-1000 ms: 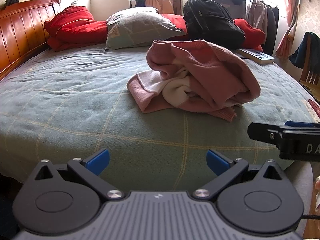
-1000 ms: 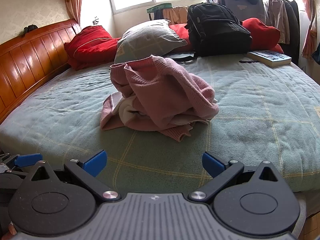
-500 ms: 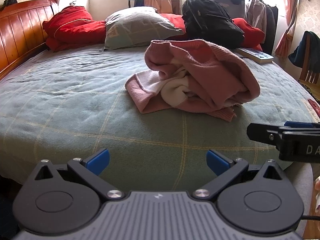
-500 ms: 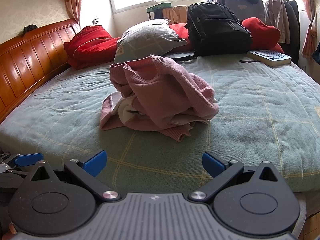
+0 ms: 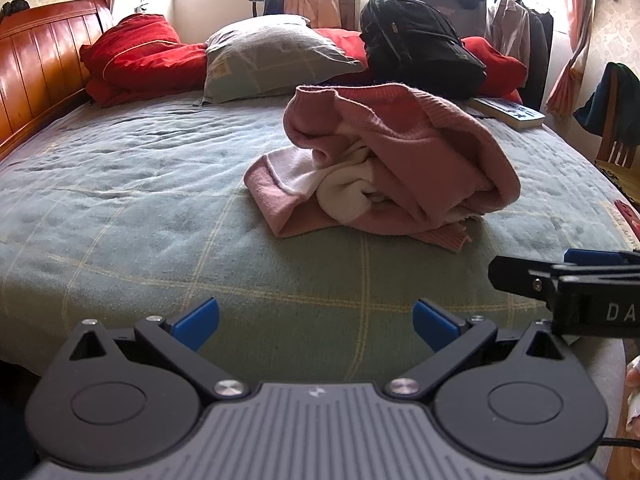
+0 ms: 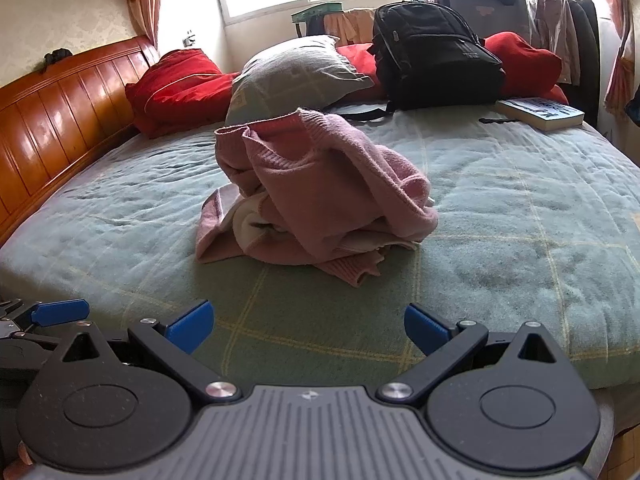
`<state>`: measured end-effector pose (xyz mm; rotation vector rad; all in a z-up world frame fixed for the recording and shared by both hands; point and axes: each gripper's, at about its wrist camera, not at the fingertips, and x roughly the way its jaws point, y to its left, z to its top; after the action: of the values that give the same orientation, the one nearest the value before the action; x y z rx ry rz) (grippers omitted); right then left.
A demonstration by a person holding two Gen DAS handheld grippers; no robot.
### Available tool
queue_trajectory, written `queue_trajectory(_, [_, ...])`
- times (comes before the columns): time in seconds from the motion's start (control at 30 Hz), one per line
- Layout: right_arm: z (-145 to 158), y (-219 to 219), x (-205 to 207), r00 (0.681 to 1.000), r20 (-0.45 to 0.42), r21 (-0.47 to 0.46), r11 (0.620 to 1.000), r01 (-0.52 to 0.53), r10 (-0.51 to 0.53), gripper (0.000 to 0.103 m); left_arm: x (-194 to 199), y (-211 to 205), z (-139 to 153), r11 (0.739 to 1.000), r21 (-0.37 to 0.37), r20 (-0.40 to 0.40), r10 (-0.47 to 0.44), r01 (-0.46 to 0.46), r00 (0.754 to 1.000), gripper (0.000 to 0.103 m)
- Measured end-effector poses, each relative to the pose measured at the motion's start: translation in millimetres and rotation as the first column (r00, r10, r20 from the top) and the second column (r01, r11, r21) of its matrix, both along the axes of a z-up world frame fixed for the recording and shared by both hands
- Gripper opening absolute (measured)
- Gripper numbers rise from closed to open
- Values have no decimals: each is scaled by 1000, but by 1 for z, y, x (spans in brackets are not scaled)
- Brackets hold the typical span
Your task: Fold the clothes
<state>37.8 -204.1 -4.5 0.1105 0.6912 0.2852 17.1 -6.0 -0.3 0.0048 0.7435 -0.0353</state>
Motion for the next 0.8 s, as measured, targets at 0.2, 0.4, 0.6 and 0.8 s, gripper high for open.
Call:
queue_trajectory(0.2, [-1,-1,3,1000,-7,0,1000,4,-4,103,7,-1,-1,1000,-1,-10,-6,6,1000,102])
queue_trajectory(0.4, [-1,-2,10,1000,-12,-5,1000,5,-5,103,14,-4,-1,1000,5,-12,-20,20,1000,102])
queue_trajectory(0.6, [0,-3,16,1000,-13,-11,1000,4,-4,103,22,-4,-2,1000,-4,-20,-23,23,1000,102])
queue_trajectory(0.8, [1,-1,28,1000,-1,-34,999,-16,16,103,37,2,-4,999,-35,-38,-8,7,999,102])
